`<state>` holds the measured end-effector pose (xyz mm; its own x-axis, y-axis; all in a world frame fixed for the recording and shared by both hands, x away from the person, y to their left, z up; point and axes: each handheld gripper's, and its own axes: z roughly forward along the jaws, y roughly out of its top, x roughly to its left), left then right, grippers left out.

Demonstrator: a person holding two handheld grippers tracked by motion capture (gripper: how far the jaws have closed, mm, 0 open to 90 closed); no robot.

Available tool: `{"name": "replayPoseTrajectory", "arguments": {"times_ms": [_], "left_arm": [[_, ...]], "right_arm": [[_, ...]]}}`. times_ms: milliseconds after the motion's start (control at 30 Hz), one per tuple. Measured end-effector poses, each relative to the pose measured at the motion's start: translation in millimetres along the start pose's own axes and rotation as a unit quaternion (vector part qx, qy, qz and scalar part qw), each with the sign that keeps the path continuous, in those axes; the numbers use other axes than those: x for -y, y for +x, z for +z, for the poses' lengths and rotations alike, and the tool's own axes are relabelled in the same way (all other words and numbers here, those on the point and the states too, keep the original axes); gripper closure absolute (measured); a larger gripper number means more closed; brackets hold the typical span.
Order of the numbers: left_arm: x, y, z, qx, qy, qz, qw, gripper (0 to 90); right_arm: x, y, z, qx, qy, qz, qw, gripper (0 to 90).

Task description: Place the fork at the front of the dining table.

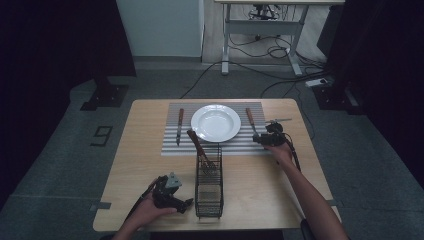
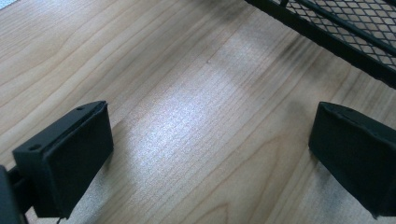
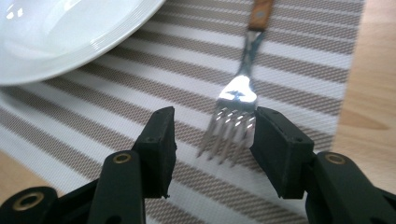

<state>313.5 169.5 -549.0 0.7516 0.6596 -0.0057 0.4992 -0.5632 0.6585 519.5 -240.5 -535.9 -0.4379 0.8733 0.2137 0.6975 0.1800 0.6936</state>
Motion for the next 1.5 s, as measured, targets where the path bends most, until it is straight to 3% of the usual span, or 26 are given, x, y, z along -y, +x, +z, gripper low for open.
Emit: {"name": "replayPoseTrajectory", "arguments": {"times_ms": [367, 667, 767, 967, 1267, 1500], "left_arm": [[0.0, -0.1, 0.0, 0.0, 0.0, 0.0, 1.0, 0.0], [0.1, -0.2, -0.1, 0.0, 0.0, 0.0, 1.0, 0.0], [0.2, -0.5, -0.1, -0.001, 0.0, -0.001, 1.0, 0.0], [0.2, -0.6, -0.2, -0.001, 0.0, -0.001, 1.0, 0.0], [0.3, -0.7, -0.2, 0.0, 0.0, -0.001, 1.0, 0.0], [0.3, -0.7, -0.2, 0.0, 0.0, -0.001, 1.0, 0.0]], "right_arm": [[1.7, 9.7, 2.9, -0.004, 0.002, -0.01, 0.9999, 48.8], [0.3, 3.4, -4.8, 0.003, -0.014, 0.005, 0.9999, 47.7], [-0.6, 1.9, -8.6, 0.009, -0.022, 0.01, 0.9997, 43.4], [-1.4, 0.8, -15.2, 0.003, -0.032, 0.016, 0.9993, 40.3], [-3.3, 14.2, -39.1, -0.015, -0.056, 0.002, 0.9983, 36.6], [5.7, 29.6, -65.8, -0.033, -0.076, -0.012, 0.9965, 36.3]]}}
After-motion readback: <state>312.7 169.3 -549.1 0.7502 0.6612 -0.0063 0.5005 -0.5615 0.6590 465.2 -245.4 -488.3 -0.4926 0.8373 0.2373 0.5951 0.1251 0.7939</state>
